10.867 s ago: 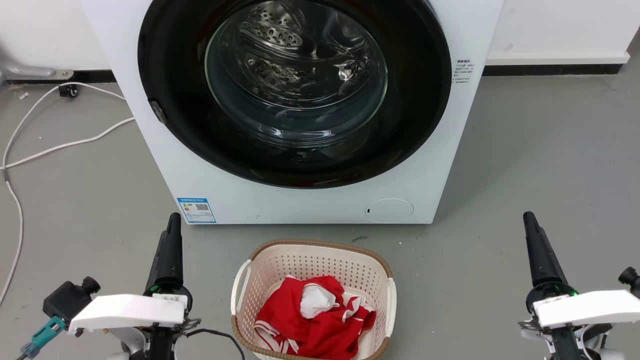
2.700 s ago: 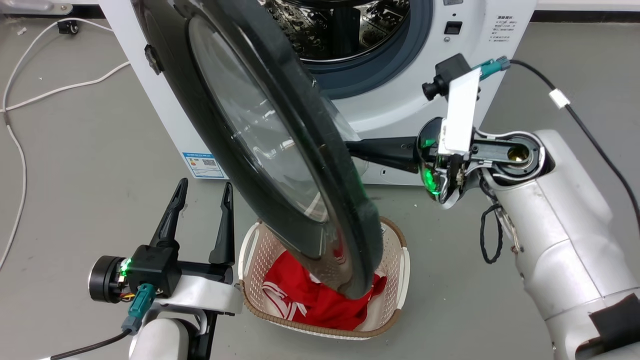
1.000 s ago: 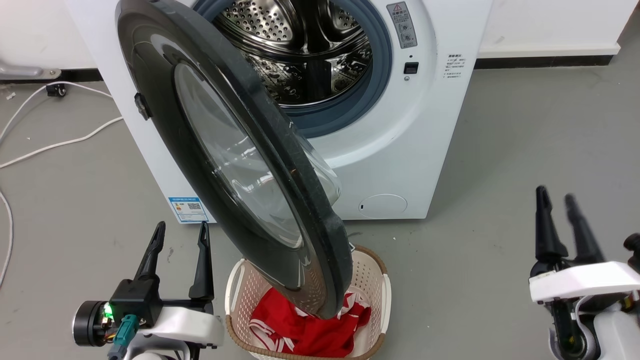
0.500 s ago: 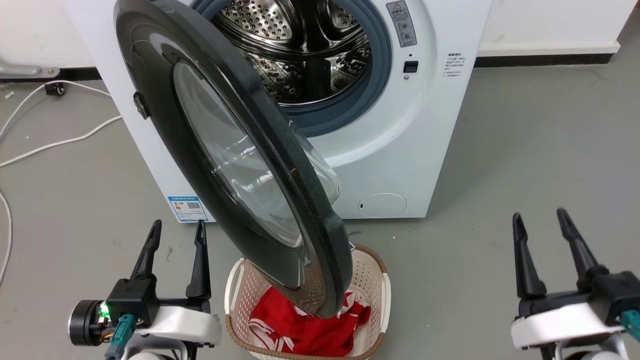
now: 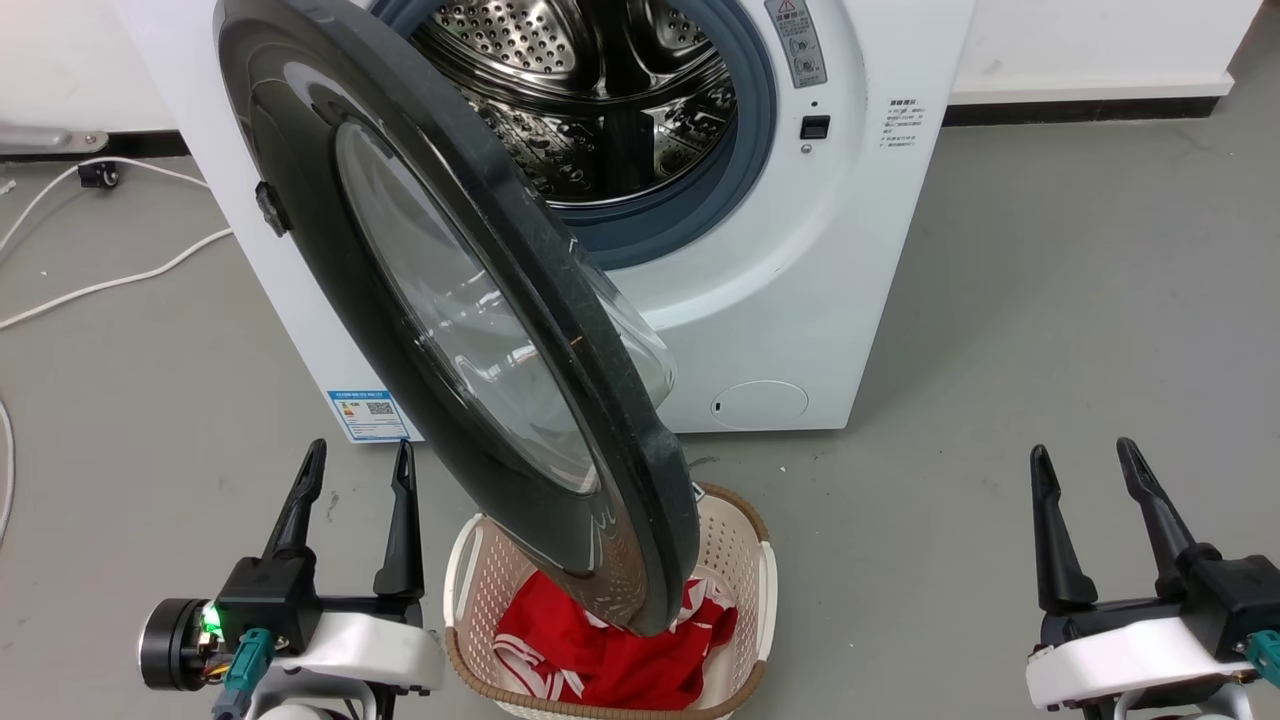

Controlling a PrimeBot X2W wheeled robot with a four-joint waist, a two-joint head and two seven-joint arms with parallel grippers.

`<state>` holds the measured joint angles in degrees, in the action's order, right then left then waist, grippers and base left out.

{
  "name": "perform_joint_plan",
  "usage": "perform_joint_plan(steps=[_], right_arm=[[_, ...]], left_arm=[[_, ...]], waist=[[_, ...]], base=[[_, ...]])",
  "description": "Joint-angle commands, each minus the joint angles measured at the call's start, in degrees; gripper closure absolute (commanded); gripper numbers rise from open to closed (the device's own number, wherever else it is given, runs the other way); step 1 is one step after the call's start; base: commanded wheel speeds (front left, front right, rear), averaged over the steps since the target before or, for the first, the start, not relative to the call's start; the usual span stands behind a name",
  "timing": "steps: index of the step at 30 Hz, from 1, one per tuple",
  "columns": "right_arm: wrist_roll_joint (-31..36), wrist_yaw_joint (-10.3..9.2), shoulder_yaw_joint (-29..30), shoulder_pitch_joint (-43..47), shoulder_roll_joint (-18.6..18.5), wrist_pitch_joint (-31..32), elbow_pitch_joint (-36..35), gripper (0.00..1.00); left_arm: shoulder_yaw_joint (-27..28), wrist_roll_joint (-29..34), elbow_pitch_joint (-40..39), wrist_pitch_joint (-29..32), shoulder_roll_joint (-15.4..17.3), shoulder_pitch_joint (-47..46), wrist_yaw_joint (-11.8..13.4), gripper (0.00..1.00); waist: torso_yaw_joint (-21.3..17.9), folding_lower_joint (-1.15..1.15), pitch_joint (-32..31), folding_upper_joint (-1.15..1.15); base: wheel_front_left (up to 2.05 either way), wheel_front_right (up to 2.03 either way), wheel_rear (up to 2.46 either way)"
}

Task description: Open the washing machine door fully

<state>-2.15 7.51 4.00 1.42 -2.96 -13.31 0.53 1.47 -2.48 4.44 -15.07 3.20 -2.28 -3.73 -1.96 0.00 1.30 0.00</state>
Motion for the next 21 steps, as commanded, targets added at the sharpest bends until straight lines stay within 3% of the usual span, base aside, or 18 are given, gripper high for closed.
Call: perform_joint_plan(steps=[1,2,3,4,5,14,21], right_arm=[[-0.4,-0.04,0.1,-0.5,0.2,-0.3,0.2,0.0],[-0.5,-0.04,0.1,-0.8,0.2,-0.3,0.3,0.0],[-0.6,-0.04,0.1,-0.9,0.2,-0.4,0.4,0.0],[-0.6,-0.04,0.1,-0.9,0.2,-0.3,0.4,0.0],[-0.6,-0.04,0.1,-1.0,0.2,-0.4,0.5,0.0],[-1.0,-0.04,-0.4,-1.4,0.2,-0.6,0.8,0.0],[-1.5,-0.04,-0.3,-1.3,0.2,-0.6,1.2,0.0]], left_arm=[[-0.1,0.3,0.0,-0.1,0.2,0.0,-0.1,0.0],[-0.1,0.2,0.0,-0.1,0.2,-0.1,-0.2,0.0],[-0.1,0.2,0.0,-0.1,0.2,-0.2,-0.2,0.16],[-0.2,0.2,0.0,-0.1,0.2,-0.2,-0.2,0.67],[-0.2,0.2,0.0,-0.1,0.2,-0.2,-0.3,1.0],[0.4,-0.5,-2.6,-0.1,0.1,-0.8,0.3,1.0],[1.1,-0.2,-13.2,-0.1,0.0,-3.0,1.4,1.0]], waist=[[0.0,0.0,0.0,0.0],[0.0,0.0,0.1,0.0],[-0.1,0.0,0.1,0.0],[-0.1,0.0,0.2,0.0],[-0.1,0.0,0.2,0.0],[-0.3,0.0,0.2,0.0],[0.2,0.0,0.0,0.0]], base=[[0.0,0.0,0.0],[0.0,0.0,0.0],[0.0,0.0,0.0],[0.0,0.0,0.0],[0.0,0.0,0.0],[0.0,0.0,0.0],[0.0,0.0,0.0]])
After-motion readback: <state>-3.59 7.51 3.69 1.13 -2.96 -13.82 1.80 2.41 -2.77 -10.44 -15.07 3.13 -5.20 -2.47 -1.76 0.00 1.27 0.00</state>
